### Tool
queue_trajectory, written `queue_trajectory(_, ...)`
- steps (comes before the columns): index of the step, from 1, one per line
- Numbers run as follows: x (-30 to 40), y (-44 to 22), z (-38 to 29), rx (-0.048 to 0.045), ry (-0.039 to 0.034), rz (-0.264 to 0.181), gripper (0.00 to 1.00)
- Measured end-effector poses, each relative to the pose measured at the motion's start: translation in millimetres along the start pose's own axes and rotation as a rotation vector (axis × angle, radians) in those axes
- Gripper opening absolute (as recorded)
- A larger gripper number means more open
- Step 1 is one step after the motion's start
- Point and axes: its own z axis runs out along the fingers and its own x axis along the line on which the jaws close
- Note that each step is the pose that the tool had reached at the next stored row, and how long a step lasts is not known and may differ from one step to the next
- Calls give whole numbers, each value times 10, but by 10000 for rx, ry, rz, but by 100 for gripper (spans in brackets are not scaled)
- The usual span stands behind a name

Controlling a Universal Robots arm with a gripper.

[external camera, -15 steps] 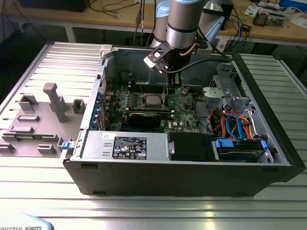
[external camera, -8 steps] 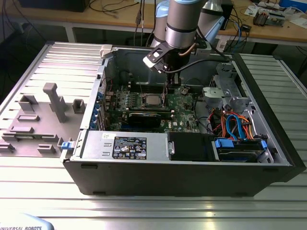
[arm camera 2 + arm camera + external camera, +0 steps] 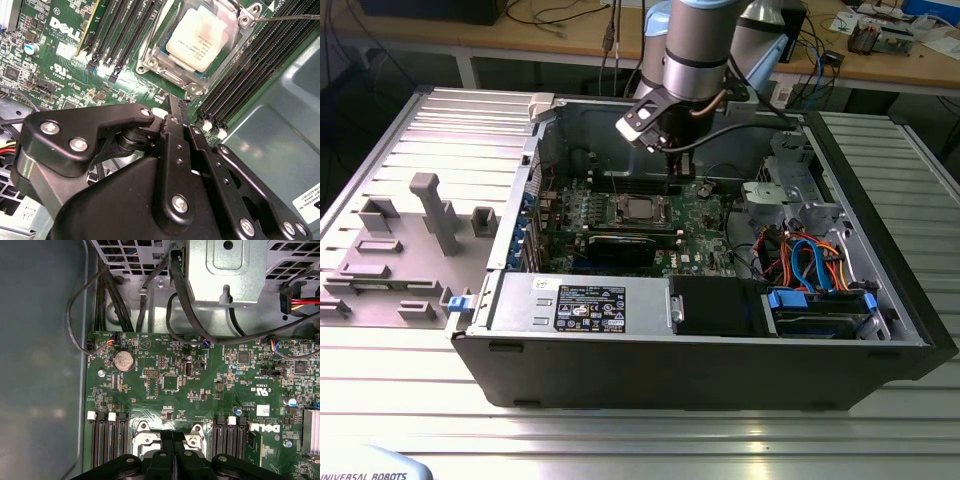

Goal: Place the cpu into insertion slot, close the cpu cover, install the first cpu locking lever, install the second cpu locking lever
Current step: 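Close the cpu cover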

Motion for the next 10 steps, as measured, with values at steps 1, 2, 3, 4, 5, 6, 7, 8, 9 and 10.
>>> queue_trajectory(1,0,-4,0,0,0,0,11)
queue_trajectory(2,0,-8,0,0,-1,0,11)
queue_trajectory(3,0,-11,0,0,0,0,11)
queue_trajectory(4,0,-11,0,0,0,-2,11)
queue_trajectory(5,0,-11,0,0,0,-2,11)
queue_trajectory(6,0,-11,0,0,0,-2,11)
queue_trajectory(7,0,-12,0,1,0,-1,11)
queue_trajectory(8,0,-12,0,1,0,-14,11)
queue_trajectory(9,0,-12,0,0,0,-26,11)
queue_trajectory(10,0,-12,0,1,0,-27,11)
